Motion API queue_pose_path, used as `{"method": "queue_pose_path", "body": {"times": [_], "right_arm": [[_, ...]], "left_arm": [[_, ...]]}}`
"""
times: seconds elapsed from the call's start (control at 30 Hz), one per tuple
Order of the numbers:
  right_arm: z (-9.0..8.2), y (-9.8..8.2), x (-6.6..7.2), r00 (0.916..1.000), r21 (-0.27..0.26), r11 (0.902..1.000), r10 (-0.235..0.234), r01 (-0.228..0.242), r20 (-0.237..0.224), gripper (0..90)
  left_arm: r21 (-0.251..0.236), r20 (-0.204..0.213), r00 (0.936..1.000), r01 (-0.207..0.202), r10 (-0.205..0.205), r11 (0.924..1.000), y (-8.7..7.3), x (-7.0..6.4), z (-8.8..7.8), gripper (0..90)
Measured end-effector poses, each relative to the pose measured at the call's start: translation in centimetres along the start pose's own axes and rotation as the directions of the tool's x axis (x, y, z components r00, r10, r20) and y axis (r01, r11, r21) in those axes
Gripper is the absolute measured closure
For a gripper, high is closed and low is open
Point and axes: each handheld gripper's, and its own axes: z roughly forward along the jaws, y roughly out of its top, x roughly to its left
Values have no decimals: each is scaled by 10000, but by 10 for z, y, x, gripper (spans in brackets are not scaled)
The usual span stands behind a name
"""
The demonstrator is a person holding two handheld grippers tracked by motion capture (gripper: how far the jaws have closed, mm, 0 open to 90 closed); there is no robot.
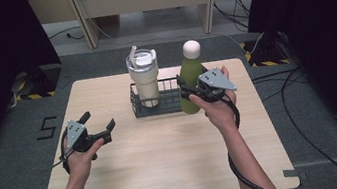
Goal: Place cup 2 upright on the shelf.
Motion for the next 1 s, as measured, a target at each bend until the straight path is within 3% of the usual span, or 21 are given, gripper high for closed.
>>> {"method": "queue_pose_path", "body": {"times": [0.43,1.0], "right_arm": [[10,9,0,10000,-98,9999,46,-46,86,233],[25,16,-10,9989,-75,9999,99,-96,458,233]], "left_arm": [[-25,3,10000,38,-38,10000,0,0,0,10],[-26,-1,10000,73,-73,10000,0,0,0,10]]}}
